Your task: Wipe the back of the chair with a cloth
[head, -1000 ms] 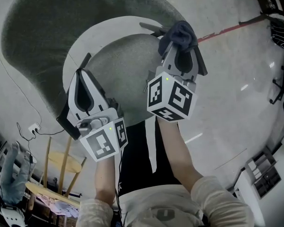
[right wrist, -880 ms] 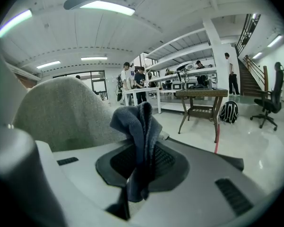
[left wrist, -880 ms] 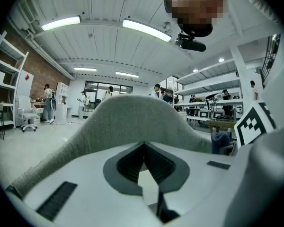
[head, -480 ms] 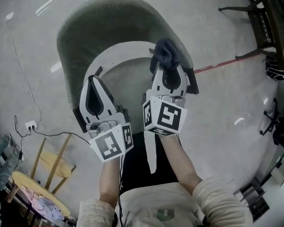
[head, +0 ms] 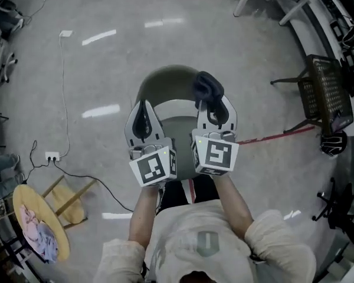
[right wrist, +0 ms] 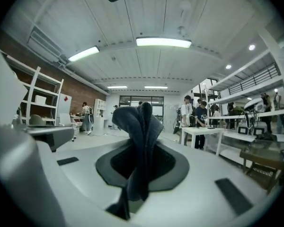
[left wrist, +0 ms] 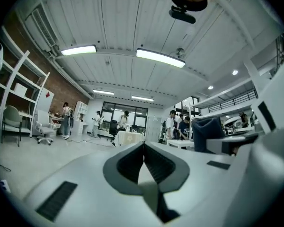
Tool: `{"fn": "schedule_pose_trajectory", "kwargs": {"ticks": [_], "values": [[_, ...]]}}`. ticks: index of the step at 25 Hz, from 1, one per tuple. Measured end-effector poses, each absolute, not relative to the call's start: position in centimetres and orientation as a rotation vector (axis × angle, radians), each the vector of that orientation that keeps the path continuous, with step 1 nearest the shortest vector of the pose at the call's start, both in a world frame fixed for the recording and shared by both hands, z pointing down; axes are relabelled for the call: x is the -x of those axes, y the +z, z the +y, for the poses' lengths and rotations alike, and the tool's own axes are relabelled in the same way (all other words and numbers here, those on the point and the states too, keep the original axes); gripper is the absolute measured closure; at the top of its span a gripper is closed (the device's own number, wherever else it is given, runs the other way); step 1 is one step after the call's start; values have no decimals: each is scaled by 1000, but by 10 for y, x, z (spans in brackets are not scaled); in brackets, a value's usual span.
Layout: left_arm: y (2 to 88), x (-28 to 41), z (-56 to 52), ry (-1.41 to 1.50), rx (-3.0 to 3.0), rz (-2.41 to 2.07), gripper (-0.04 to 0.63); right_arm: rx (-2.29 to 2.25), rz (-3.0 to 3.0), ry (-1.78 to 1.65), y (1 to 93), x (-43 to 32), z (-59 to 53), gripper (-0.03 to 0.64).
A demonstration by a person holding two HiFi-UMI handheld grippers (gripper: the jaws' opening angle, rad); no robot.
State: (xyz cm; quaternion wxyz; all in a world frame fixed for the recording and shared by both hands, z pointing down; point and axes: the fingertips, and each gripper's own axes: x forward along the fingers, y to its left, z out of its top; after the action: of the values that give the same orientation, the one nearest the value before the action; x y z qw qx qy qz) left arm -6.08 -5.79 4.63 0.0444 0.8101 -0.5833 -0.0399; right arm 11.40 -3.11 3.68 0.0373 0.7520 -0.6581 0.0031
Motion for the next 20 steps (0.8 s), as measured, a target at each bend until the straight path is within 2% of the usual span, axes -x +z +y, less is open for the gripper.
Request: {"fn": "schedule_pose_trajectory", "kwargs": {"ticks": [8, 20], "values": [[-34, 61, -10, -191, -2536, -1819, 580, -2148, -2212, 32, -20, -91, 1, 558], [-54, 60, 0, -220, -2612, -1829, 580, -2062, -2267, -4, -24, -69, 13, 558]]}}
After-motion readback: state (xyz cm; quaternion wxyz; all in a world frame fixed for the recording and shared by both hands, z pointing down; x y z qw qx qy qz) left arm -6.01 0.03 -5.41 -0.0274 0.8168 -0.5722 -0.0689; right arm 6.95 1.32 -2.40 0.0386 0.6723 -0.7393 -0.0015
